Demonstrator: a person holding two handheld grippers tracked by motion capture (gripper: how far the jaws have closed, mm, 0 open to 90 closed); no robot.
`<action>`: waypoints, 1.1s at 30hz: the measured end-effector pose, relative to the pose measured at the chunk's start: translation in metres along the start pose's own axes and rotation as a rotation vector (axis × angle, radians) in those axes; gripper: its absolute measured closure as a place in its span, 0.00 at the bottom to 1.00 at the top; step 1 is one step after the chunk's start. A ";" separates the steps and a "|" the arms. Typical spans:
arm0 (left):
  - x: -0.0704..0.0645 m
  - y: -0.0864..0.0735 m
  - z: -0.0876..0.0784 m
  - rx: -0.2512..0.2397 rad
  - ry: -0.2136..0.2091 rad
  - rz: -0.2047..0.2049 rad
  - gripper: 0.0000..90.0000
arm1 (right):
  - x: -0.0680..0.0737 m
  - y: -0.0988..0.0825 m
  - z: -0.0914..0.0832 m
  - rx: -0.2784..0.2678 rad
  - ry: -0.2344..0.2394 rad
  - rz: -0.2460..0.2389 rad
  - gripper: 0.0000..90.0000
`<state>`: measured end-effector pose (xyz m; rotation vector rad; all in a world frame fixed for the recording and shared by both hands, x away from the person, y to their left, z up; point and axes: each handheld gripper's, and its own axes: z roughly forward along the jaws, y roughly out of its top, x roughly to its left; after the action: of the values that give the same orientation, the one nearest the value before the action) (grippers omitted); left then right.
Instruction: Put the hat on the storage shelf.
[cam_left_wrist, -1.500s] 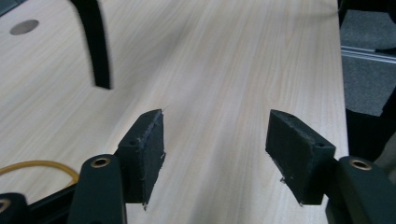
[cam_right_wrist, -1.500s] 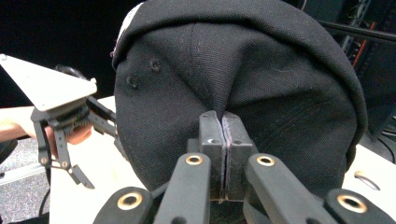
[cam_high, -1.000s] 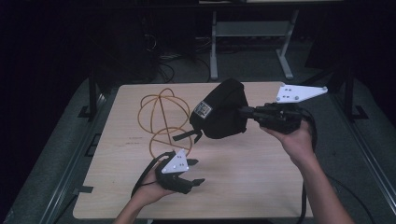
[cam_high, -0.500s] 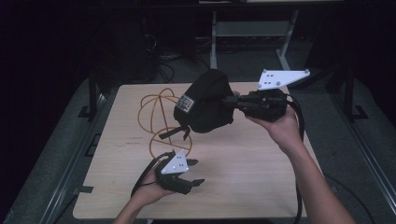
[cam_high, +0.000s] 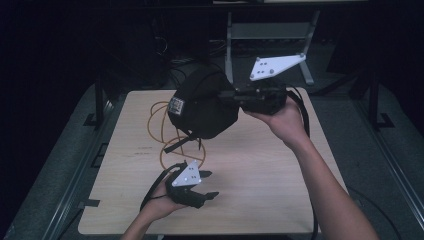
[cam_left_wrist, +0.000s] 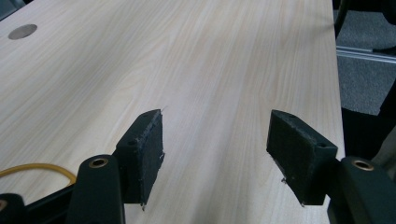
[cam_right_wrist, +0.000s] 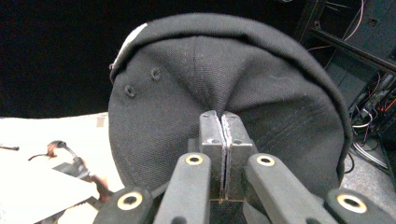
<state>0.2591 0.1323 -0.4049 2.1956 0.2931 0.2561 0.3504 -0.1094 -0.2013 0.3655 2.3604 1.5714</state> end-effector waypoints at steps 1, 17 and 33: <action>0.000 0.000 0.001 0.001 -0.001 0.000 0.40 | -0.001 0.006 0.006 0.007 0.011 -0.016 0.99; 0.001 0.000 0.001 0.007 -0.001 0.017 0.40 | -0.009 0.052 0.065 0.082 0.039 -0.069 0.99; 0.002 -0.001 0.006 0.004 -0.009 0.007 0.40 | -0.011 0.059 0.142 0.160 0.083 -0.018 0.99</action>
<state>0.2626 0.1290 -0.4085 2.2017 0.2812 0.2500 0.4164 0.0298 -0.1976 0.3170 2.5540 1.4194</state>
